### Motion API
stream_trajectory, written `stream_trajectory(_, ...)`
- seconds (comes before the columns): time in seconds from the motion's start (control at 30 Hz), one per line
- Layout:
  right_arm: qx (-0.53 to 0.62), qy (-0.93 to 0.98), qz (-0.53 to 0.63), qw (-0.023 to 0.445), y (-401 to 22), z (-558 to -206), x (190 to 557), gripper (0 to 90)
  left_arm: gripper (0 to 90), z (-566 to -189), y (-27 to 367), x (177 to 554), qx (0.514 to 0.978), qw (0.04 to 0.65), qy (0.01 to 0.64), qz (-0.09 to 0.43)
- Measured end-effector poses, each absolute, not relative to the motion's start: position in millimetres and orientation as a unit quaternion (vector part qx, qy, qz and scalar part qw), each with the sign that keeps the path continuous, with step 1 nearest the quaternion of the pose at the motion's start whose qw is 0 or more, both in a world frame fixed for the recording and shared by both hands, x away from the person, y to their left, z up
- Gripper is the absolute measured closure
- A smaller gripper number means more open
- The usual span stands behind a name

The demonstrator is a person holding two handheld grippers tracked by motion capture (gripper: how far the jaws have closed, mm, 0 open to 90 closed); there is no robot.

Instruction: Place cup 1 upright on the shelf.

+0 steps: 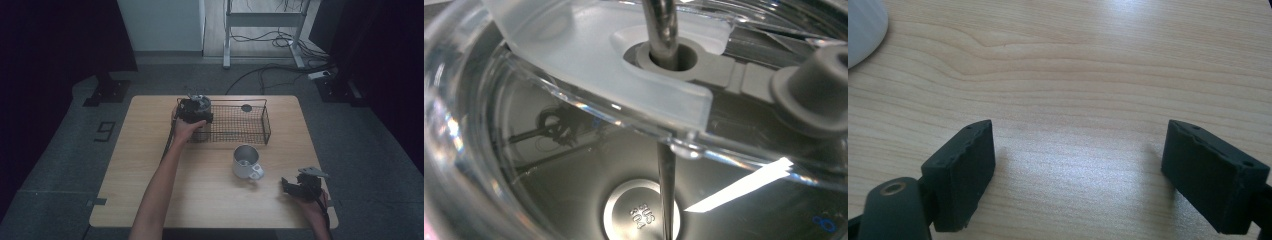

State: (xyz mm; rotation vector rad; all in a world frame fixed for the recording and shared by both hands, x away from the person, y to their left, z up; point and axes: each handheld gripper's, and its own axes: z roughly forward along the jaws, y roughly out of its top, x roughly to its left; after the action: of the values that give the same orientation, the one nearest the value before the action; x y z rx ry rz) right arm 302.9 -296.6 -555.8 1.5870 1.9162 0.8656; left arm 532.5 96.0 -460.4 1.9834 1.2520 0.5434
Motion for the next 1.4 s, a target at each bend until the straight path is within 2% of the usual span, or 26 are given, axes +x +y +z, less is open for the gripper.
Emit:
stream_trajectory(0.8,0.583,0.704,0.318,0.251,-296.6,-555.8,302.9,13.6,2.5,-467.4,98.3,521.4,0.758,0.376,0.484,0.226)
stream_trajectory(0.87,0.583,0.704,0.318,0.251,-296.6,-555.8,302.9,13.6,0.0,-464.0,99.5,519.3,0.751,0.388,0.484,0.227)
stream_trajectory(1.4,0.584,0.704,0.316,0.252,-296.7,-555.6,304.3,13.5,0.0,-443.1,117.3,498.5,0.741,0.421,0.472,0.226)
